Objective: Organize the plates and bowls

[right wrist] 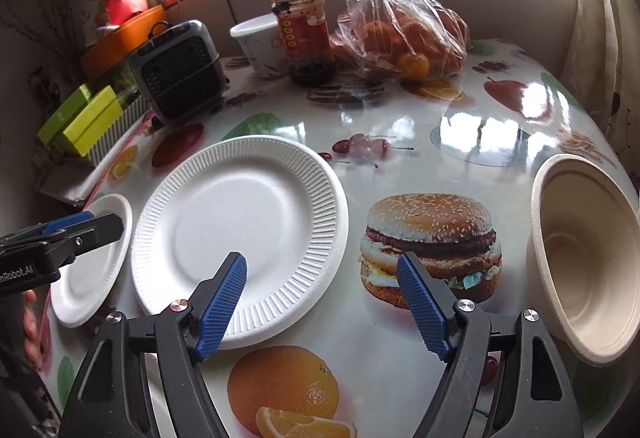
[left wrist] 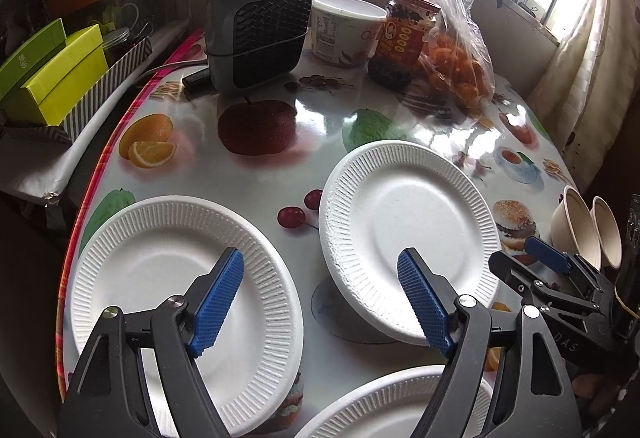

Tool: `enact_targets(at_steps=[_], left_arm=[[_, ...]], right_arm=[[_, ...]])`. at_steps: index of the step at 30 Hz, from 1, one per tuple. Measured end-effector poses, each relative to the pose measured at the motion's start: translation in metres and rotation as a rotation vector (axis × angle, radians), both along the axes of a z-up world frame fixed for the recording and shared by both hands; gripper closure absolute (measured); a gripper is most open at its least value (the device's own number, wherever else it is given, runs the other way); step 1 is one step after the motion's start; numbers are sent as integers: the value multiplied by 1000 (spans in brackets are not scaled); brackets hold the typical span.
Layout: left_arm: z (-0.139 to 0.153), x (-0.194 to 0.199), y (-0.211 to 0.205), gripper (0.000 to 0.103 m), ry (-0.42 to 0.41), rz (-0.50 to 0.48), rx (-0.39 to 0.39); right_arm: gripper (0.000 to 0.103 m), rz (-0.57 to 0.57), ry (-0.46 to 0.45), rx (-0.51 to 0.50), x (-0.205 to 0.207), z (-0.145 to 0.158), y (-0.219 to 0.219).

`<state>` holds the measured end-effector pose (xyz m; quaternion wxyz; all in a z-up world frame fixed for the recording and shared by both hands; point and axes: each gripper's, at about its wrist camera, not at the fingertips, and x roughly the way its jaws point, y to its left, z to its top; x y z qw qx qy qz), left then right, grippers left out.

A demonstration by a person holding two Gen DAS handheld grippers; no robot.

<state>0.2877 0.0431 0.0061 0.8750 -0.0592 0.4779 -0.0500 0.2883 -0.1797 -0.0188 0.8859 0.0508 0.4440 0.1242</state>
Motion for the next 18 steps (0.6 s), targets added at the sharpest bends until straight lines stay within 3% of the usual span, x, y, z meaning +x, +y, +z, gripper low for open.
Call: enact_targets(at_steps=[9, 11, 15, 18], left_arm=[[-9, 10, 2, 30, 32, 9, 2], [-13, 13, 2, 37, 52, 5, -9], [-18, 16, 2, 39, 69, 3, -12], [-21, 17, 1, 48, 82, 1, -14]], right_arm=[[31, 3, 24, 22, 11, -8, -1], [35, 3, 30, 24, 12, -10, 0], [40, 4, 28, 28, 14, -11, -1], [47, 5, 30, 33, 16, -11, -2]])
